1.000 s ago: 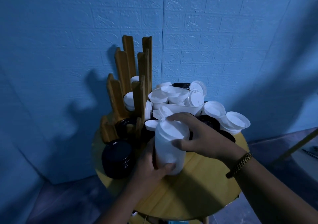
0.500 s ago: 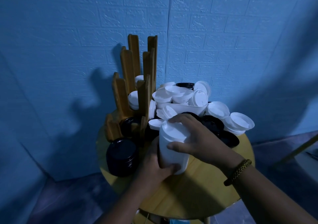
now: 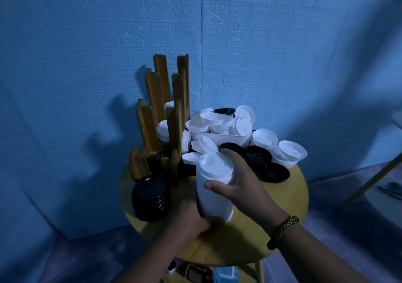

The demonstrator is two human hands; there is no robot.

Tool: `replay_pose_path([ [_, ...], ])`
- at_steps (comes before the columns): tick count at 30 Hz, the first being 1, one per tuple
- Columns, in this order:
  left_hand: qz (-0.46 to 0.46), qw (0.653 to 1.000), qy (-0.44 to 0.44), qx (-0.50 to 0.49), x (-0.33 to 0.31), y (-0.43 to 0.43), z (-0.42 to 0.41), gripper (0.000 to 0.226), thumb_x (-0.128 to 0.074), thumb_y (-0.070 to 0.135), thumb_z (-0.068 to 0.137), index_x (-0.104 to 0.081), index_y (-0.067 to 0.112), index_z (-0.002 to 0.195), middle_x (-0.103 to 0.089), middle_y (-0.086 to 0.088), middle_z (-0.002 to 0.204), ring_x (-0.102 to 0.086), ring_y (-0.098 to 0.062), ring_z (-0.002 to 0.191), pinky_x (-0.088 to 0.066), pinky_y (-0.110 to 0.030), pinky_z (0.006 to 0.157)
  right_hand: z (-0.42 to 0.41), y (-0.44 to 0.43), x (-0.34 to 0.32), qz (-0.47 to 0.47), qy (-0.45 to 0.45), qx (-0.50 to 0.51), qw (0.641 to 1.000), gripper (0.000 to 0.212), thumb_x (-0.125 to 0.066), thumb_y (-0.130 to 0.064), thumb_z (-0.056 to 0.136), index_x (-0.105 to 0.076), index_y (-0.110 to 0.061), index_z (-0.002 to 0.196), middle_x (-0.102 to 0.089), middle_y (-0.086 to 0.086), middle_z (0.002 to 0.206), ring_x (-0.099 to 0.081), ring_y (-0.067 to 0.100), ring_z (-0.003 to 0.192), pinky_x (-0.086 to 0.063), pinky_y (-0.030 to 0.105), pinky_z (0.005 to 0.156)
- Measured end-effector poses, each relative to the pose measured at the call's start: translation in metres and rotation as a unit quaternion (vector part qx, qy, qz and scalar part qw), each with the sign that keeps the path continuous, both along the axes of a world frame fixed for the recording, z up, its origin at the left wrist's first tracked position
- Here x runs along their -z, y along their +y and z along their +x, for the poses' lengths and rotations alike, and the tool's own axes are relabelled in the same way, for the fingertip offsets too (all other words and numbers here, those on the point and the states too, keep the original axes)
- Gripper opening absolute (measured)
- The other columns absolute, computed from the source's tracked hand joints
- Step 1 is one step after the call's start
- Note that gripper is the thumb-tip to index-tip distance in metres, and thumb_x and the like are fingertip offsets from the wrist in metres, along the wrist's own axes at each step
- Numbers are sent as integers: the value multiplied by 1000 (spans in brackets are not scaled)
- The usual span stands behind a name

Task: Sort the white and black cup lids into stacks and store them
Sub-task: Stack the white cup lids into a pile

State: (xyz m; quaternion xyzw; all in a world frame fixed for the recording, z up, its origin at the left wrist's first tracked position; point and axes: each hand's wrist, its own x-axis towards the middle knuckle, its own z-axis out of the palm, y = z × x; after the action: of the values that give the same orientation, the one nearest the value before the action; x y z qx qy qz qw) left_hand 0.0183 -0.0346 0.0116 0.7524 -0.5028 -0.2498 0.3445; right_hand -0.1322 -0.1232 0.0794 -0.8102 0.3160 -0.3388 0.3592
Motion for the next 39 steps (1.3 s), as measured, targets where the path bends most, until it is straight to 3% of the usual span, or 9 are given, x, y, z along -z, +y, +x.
replay_pose_path([
  [7,-6,1000,-9,17,-2,24,-9,82,-90,53,65,-41,39,129,-56,20,105,-54,0,96,-51,-21,75,-8,27,12,3,-35,20,999,96,-79,-62,71,-28,-39,149,-45,-18,143,-44,1,128,-43,27,103],
  [10,-23,1000,-13,16,-1,37,-12,84,-89,54,64,-38,44,129,-57,21,108,-55,3,97,-55,-27,79,-11,37,18,36,-62,-1,997,88,-78,-60,73,-29,-45,144,-49,-22,138,-47,-9,122,-44,19,97],
  [15,-34,999,-25,3,0,51,-12,92,-86,61,59,-41,38,136,-63,18,108,-62,-4,98,-58,-39,79,-9,47,21,59,-96,-19,994,82,-75,-62,73,-33,-47,142,-51,-24,134,-52,-10,116,-48,22,94],
  [19,-36,997,-66,-1,0,57,-15,96,-88,56,66,-34,34,142,-55,21,99,-57,-5,94,-49,-22,68,-5,49,23,57,-103,-10,993,83,-74,-65,72,-32,-48,142,-49,-25,133,-51,-7,116,-51,27,94],
  [25,-48,997,-65,-21,4,56,-13,97,-89,55,67,-32,37,143,-53,19,108,-55,-8,100,-52,-26,76,5,46,28,61,-130,3,990,85,-76,-62,74,-32,-44,144,-47,-26,135,-47,-10,120,-45,18,92],
  [30,-60,994,-72,-50,11,49,-11,92,-85,51,76,-31,31,148,-49,17,111,-48,-5,100,-44,-24,74,18,40,33,75,-149,6,986,95,-73,-71,68,-30,-41,147,-45,-14,145,-47,6,130,-46,38,107],
  [33,-59,994,-72,-61,13,45,-9,86,-83,49,79,-34,28,147,-48,16,110,-48,-6,101,-46,-27,79,21,35,31,75,-137,1,988,96,-71,-74,68,-28,-40,148,-44,-13,146,-46,7,131,-45,40,108],
  [35,-49,993,-85,-63,12,43,-9,79,-82,48,80,-39,26,143,-49,14,107,-50,-8,100,-48,-30,81,19,33,29,74,-119,-12,990,99,-73,-71,70,-23,-39,150,-41,-13,148,-44,6,133,-44,34,108],
  [39,-42,993,-90,-69,11,38,-5,77,-81,47,78,-41,28,142,-58,6,117,-58,-15,109,-55,-38,86,4,27,39,104,-82,-39,990,112,-82,-47,74,-4,-39,154,-40,-22,143,-39,-4,133,-38,15,100],
])
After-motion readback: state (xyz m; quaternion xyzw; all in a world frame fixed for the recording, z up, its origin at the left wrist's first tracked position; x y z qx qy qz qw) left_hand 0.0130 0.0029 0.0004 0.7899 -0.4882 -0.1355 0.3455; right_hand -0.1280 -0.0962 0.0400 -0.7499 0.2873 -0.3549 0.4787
